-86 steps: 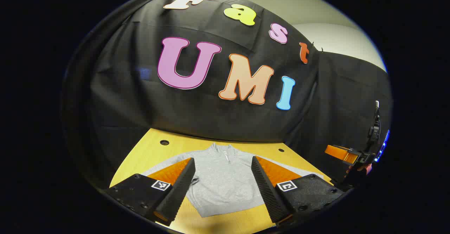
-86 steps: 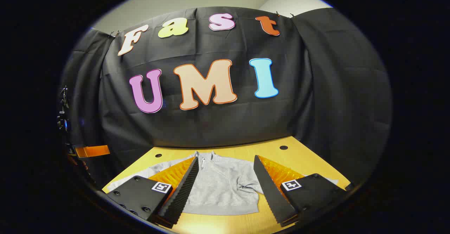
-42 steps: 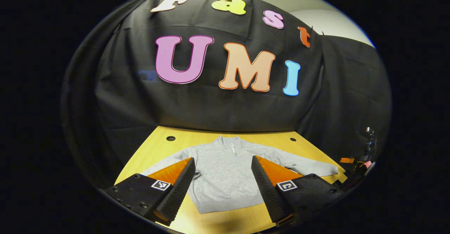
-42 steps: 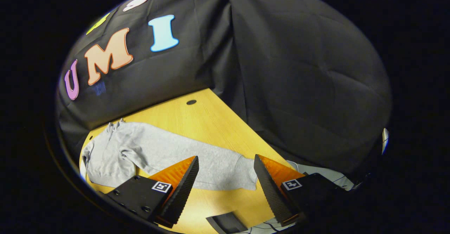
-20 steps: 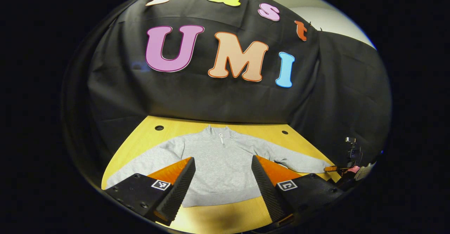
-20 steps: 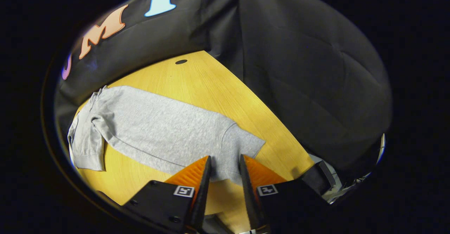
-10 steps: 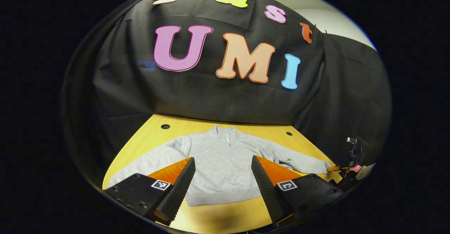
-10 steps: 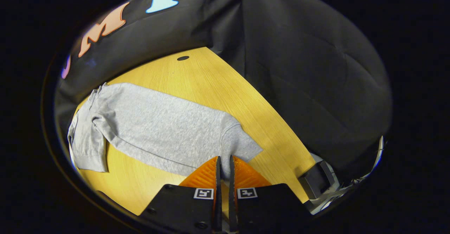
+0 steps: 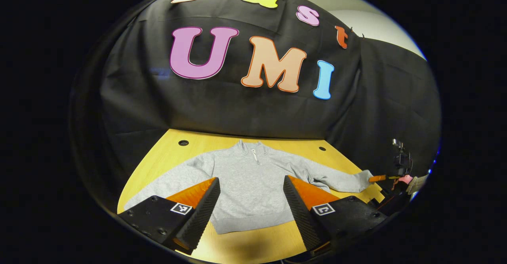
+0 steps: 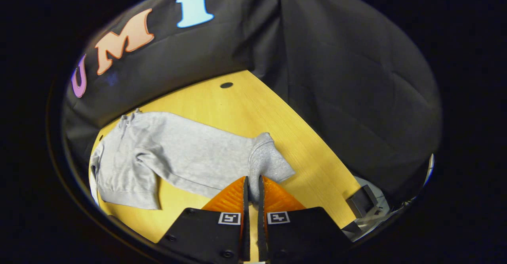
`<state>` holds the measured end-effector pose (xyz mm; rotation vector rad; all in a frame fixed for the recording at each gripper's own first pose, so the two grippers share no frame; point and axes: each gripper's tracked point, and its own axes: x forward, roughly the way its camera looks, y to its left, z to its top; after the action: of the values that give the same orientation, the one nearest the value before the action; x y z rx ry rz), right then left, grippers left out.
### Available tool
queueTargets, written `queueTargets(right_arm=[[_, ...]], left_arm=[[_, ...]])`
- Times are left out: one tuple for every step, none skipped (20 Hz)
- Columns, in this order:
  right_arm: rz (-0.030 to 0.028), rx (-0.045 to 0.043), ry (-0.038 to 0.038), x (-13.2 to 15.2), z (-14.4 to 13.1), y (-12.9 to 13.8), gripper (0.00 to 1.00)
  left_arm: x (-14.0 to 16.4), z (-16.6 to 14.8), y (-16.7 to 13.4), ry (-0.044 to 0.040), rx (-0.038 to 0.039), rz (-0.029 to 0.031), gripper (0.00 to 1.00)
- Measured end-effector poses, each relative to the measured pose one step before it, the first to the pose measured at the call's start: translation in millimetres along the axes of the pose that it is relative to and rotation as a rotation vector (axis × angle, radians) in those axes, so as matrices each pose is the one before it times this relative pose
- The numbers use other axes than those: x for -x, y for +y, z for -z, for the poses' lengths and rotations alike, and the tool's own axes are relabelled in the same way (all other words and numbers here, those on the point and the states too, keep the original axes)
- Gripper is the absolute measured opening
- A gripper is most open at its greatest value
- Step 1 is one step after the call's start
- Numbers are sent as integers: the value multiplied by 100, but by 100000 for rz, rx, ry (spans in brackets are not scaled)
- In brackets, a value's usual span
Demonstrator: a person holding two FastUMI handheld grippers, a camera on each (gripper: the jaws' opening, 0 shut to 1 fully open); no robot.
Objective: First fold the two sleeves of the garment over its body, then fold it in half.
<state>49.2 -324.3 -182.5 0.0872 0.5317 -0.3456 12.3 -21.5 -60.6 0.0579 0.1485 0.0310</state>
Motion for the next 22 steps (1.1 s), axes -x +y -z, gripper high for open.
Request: queueTargets(right_arm=[[-2235, 996, -895, 528, -719, 1724, 10], [-2225, 1086, -948, 265, -559, 1608, 10], [-2135, 629, -1002, 309, -680, 1754, 10], [-2505, -98, -1151, 271, -699, 1902, 10], [-2713, -357, -549, 104, -687, 1959, 10], [-2224, 321, -118, -65, -442, 1758, 10], [-1584, 1729, -24, 9, -528, 1455, 9], [-1311, 2628, -608, -177, -569, 1514, 10], [-1941, 2051, -587, -222, -679, 1544, 10], [-2282, 737, -387, -105, -638, 1834, 9], [-2570, -264, -320, -363, -650, 1816, 10], [-2627, -62, -370, -355, -524, 1912, 10], [-2361, 397, -377, -335, -523, 1732, 10], [-2230, 811, -541, -567, -581, 1654, 10], [-2186, 1017, -489, -520, -679, 1610, 10], [-2206, 802, -335, -524, -563, 1700, 10], [-2474, 699, -311, -524, -653, 1703, 10], [-2280, 720, -398, -512, -351, 1690, 10], [-2231, 752, -447, -451, -518, 1667, 10], [-2313, 731, -463, -510, -597, 1694, 10], [-2190, 995, -383, -607, -539, 1606, 10], [-2314, 979, -305, -766, -312, 1658, 10]], left_arm=[[167, 14, 449, 178, -238, 344, 94], [98, -116, 493, -190, -442, 169, 94], [99, -47, 485, 120, -163, 94, 94], [65, 55, 470, 408, 18, 184, 94], [135, -87, 454, 113, 18, 42, 94], [60, 86, 510, -130, -35, -41, 94], [157, -93, 503, -92, -247, -355, 94], [125, -120, 516, 38, -340, -599, 94], [174, 0, 464, -38, -140, -565, 94], [143, 44, 453, -194, 209, -415, 94], [177, 24, 414, -2, 667, -338, 94], [28, 209, 438, 325, 878, -362, 94], [191, 93, 403, 322, 753, -597, 94], [144, 133, 481, 193, 564, -691, 94], [115, 14, 455, -29, 494, -697, 94], [263, 167, 510, -125, 483, -860, 94], [162, -126, 515, 13, 539, -859, 94], [211, 126, 484, -234, 611, -984, 94], [156, -36, 571, -62, 522, -964, 94], [168, 88, 615, -83, 441, -1029, 94], [214, 4, 610, 44, 431, -1087, 94], [124, 80, 619, 33, 366, -1067, 93]])
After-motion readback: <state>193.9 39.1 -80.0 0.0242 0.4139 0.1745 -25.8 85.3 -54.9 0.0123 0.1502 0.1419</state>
